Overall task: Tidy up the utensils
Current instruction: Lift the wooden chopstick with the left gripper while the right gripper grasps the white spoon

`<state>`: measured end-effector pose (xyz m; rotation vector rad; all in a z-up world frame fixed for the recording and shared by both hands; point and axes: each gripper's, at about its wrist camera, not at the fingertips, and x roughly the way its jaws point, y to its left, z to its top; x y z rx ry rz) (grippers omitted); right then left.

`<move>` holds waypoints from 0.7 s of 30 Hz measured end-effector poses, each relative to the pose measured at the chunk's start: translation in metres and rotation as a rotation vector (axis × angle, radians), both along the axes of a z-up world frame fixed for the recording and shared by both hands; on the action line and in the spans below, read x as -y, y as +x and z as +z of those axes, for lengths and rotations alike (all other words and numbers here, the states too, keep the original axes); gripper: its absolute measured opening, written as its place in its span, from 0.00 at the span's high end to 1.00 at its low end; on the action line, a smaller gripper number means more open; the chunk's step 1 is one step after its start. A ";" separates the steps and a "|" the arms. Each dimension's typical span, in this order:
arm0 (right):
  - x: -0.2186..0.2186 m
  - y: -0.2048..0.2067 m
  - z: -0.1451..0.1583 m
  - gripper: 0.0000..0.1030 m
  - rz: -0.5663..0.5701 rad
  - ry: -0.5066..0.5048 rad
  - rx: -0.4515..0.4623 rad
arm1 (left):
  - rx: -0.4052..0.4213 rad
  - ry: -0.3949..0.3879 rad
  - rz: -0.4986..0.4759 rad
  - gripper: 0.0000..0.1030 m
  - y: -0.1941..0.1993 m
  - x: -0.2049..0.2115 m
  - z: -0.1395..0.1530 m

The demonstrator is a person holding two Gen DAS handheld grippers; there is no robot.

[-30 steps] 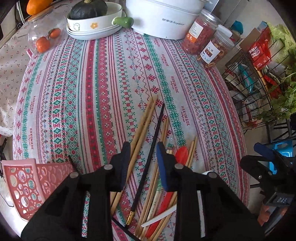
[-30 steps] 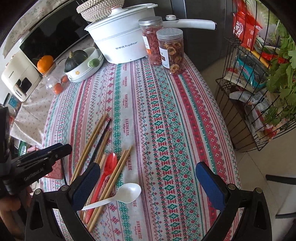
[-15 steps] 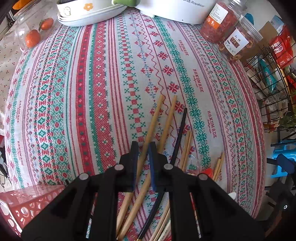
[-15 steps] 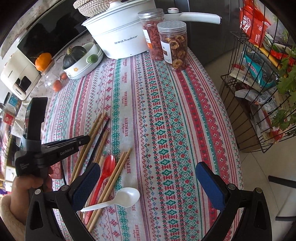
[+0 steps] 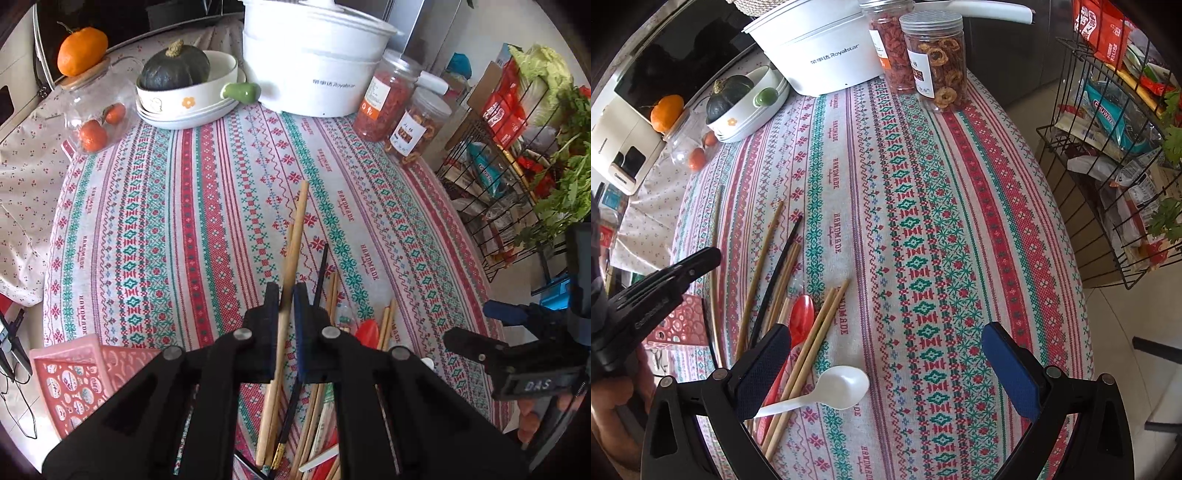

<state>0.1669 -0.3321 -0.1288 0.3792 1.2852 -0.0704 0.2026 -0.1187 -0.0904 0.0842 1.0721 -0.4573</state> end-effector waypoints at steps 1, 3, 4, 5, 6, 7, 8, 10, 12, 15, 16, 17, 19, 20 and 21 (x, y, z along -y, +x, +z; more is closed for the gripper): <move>-0.001 -0.001 -0.001 0.00 0.004 0.014 -0.005 | 0.028 -0.018 -0.003 0.91 -0.008 -0.006 0.011; -0.005 -0.005 -0.006 0.00 0.023 0.050 -0.016 | 0.079 -0.054 -0.008 0.92 -0.022 -0.018 0.027; -0.006 -0.007 -0.009 0.00 0.028 0.071 -0.021 | 0.101 -0.065 -0.010 0.93 -0.030 -0.023 0.035; -0.008 -0.009 -0.012 0.01 0.024 0.089 -0.028 | 0.122 -0.080 -0.011 0.93 -0.032 -0.031 0.037; -0.008 -0.011 -0.016 0.03 0.014 0.108 -0.037 | 0.132 -0.100 -0.014 0.93 -0.040 -0.038 0.043; -0.007 -0.014 -0.020 0.07 0.002 0.129 -0.044 | 0.144 -0.116 -0.014 0.93 -0.045 -0.045 0.047; -0.006 -0.017 -0.024 0.09 -0.012 0.152 -0.051 | 0.157 -0.129 -0.014 0.93 -0.048 -0.052 0.048; -0.005 -0.022 -0.033 0.21 -0.038 0.199 -0.066 | 0.182 -0.149 -0.015 0.93 -0.057 -0.061 0.053; -0.006 -0.028 -0.041 0.28 -0.062 0.233 -0.077 | 0.211 -0.165 -0.015 0.93 -0.067 -0.070 0.056; -0.010 -0.035 -0.040 0.37 -0.079 0.227 -0.030 | 0.240 -0.182 -0.005 0.93 -0.076 -0.079 0.059; -0.011 -0.037 -0.039 0.38 -0.089 0.221 -0.010 | 0.244 -0.191 -0.002 0.93 -0.078 -0.082 0.061; -0.013 -0.039 -0.040 0.39 -0.096 0.214 0.005 | 0.250 -0.199 0.000 0.93 -0.079 -0.086 0.062; -0.015 -0.043 -0.039 0.54 -0.111 0.209 0.037 | 0.262 -0.208 0.005 0.93 -0.083 -0.092 0.065; -0.015 -0.044 -0.043 0.61 -0.121 0.230 0.041 | 0.266 -0.212 0.009 0.93 -0.086 -0.095 0.065; -0.015 -0.045 -0.046 0.72 -0.137 0.244 0.053 | 0.266 -0.215 0.013 0.93 -0.086 -0.098 0.066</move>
